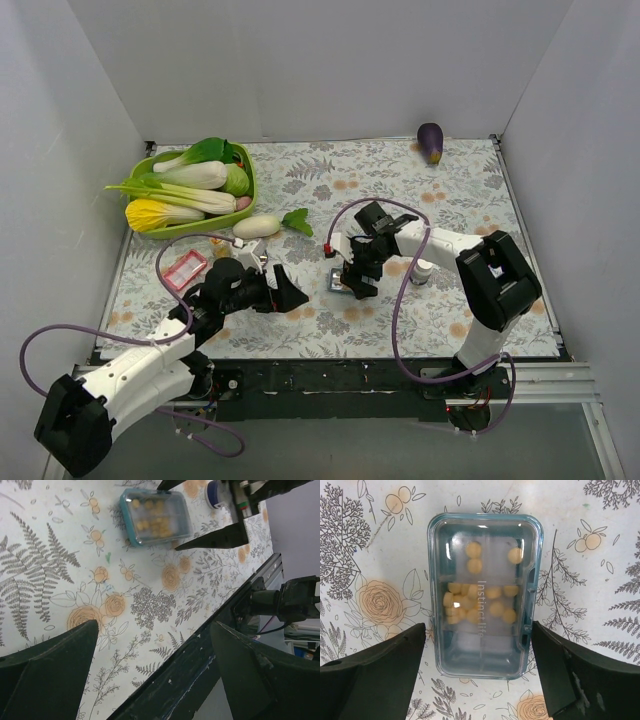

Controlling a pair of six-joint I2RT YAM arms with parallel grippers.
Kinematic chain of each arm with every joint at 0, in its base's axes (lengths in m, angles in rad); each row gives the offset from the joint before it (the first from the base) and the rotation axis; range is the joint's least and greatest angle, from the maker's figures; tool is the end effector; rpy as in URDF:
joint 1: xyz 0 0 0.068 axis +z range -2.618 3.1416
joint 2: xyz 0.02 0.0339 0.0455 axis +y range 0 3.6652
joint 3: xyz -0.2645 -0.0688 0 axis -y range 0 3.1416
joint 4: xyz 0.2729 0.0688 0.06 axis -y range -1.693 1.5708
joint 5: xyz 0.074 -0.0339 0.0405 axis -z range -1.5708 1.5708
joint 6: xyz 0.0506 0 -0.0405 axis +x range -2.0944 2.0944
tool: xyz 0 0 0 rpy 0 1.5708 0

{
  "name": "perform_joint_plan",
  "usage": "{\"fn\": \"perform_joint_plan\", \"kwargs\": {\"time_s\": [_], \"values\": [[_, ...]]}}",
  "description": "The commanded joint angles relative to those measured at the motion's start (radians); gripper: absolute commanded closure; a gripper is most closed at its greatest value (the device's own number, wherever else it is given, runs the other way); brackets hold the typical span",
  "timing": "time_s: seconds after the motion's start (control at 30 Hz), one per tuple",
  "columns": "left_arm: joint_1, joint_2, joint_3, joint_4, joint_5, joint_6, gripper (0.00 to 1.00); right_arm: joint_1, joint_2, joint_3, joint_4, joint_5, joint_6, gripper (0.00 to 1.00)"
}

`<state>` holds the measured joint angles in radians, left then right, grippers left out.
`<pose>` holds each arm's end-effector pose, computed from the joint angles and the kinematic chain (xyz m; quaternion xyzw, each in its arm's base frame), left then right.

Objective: Sort the pills into containers

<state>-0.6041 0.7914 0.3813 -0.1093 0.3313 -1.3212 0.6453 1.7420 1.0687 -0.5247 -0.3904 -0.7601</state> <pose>0.1668 -0.1351 0.1874 -0.2219 0.8279 -0.4877 0.1657 0.2759 0.2318 0.1384 -0.6505 0.7124 0.1799 0.1924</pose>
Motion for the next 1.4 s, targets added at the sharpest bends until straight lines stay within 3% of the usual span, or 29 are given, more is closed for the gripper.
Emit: {"fn": "perform_joint_plan", "kwargs": {"time_s": [0.0,0.2,0.7,1.23,1.37], "values": [[0.003,0.041,-0.071,0.143,0.024,-0.087,0.05,-0.001,0.014,0.039,-0.05,-0.059,-0.004,0.06],[0.003,0.12,-0.081,0.209,0.044,-0.081,0.05,-0.007,0.036,0.053,-0.06,-0.077,-0.007,0.05],[0.003,0.216,-0.111,0.287,0.06,-0.076,0.07,-0.049,0.051,0.122,-0.123,-0.186,0.035,0.37],[0.003,0.198,-0.122,0.277,0.064,-0.07,0.07,-0.105,0.102,0.182,-0.205,-0.271,0.01,0.46],[0.003,0.198,-0.121,0.278,0.068,-0.072,0.07,-0.096,0.079,0.145,-0.152,-0.237,0.036,0.46]]}}
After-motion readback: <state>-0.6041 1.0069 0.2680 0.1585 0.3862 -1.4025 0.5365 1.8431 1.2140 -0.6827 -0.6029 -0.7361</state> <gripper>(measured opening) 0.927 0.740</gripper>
